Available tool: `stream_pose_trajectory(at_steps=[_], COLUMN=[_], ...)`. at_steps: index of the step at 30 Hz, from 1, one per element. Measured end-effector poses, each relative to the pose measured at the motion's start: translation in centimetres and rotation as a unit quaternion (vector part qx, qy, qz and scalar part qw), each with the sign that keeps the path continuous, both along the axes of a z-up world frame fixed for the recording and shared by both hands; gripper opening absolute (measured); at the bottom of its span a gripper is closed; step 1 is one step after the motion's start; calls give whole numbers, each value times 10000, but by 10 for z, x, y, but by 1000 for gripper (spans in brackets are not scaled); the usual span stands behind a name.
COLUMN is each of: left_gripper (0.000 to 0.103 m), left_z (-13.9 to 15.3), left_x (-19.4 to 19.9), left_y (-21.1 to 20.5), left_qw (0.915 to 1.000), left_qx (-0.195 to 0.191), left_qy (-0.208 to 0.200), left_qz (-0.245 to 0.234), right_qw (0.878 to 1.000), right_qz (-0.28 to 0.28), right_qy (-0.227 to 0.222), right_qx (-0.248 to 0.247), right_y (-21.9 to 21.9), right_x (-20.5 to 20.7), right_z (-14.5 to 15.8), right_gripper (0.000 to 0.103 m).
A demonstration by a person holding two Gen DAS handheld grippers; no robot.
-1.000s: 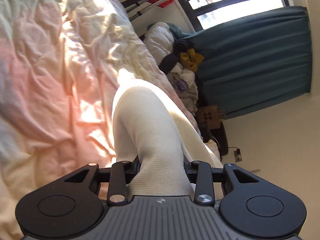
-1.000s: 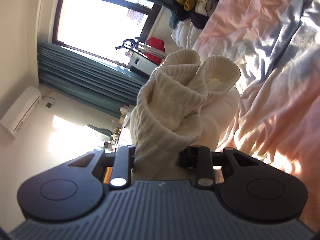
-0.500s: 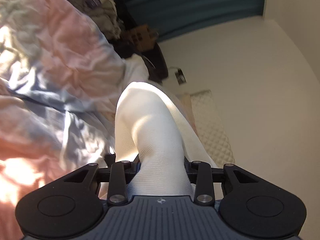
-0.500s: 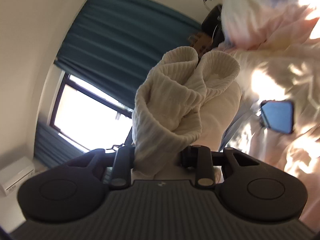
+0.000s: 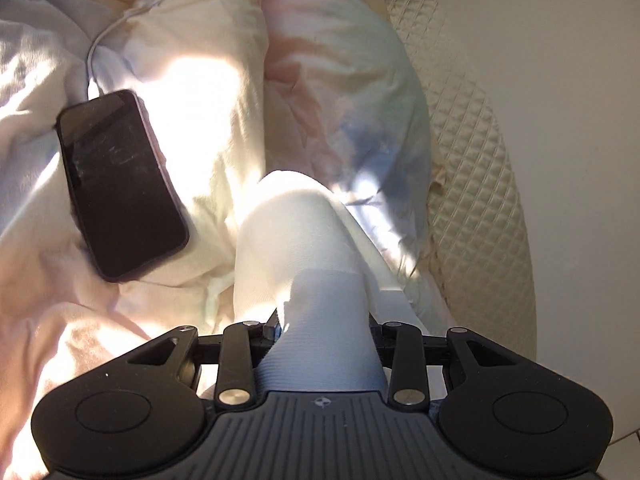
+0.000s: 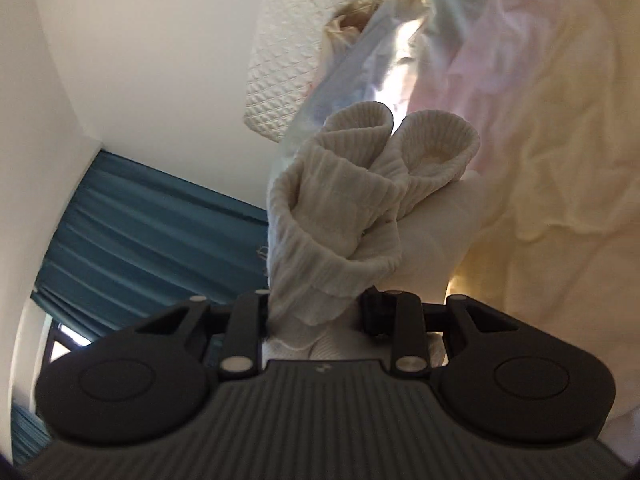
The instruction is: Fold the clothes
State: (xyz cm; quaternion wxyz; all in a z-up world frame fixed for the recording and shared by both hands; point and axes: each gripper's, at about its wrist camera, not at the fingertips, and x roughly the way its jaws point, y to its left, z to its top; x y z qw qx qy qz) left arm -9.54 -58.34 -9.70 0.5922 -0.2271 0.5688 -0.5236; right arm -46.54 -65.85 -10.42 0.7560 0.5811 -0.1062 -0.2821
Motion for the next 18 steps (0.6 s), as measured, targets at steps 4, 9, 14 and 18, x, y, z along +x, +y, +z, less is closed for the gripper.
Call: stream_pose_trajectory(at_steps=[4, 9, 14, 18], left_gripper=[38, 47, 81, 84], left_z=[-26, -33, -25, -6], left_x=[-1, -5, -4, -2], left_y=[1, 4, 13, 28], left_qw=[9997, 9997, 9990, 9977], left_qx=[28, 53, 441, 485], left_qy=[250, 230, -34, -446], left_qz=[26, 29, 61, 161], right_qw=[9992, 9988, 9967, 9958], right_qz=[-78, -192, -264, -202], right_qy=[207, 78, -341, -363], right_qx=[334, 436, 688, 821], right_y=[4, 10, 8, 5], right_x=[-7, -9, -12, -13], right_z=[-37, -62, -89, -83], right_gripper=[33, 34, 36, 42])
